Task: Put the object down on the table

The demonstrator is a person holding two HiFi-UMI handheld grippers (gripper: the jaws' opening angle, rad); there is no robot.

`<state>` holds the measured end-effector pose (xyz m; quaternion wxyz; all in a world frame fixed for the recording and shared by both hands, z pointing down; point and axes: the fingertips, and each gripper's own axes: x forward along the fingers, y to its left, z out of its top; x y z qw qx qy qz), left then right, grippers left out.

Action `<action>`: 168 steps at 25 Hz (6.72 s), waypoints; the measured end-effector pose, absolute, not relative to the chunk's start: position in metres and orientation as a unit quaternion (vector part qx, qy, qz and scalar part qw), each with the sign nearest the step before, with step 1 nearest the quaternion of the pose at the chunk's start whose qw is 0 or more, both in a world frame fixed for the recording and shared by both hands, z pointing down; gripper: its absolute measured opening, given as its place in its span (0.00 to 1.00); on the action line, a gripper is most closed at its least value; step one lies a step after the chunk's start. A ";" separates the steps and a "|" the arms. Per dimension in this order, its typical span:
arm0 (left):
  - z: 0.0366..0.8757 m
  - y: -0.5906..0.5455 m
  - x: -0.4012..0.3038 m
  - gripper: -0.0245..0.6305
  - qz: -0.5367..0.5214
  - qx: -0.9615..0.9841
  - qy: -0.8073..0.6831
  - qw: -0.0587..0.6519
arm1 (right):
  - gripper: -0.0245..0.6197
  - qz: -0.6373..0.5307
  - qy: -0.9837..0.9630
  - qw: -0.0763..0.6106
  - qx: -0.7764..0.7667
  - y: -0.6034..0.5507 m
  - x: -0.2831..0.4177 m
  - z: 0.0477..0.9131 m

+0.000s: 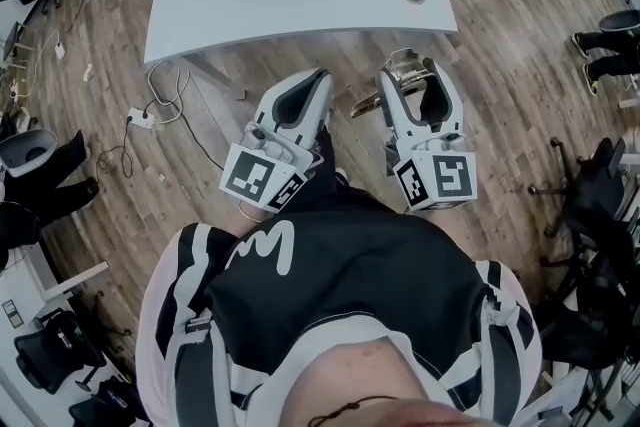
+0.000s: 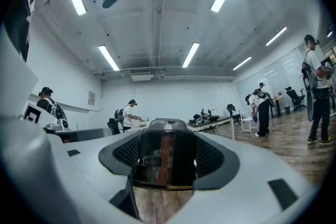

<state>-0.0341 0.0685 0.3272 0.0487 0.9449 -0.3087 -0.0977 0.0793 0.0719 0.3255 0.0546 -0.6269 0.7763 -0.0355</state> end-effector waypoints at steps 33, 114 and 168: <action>0.319 -0.136 0.042 0.05 -0.103 0.962 -0.251 0.035 | 0.51 -0.013 0.736 0.066 -0.674 -0.116 0.158 0.318; 0.353 -0.357 0.052 0.05 -0.069 0.934 -0.343 0.076 | 0.51 -0.026 0.753 -0.010 -0.657 -0.388 0.213 0.369; 0.351 -0.356 0.022 0.05 -0.058 0.913 -0.398 0.068 | 0.51 -0.091 0.745 -0.128 -0.648 -0.477 0.222 0.502</action>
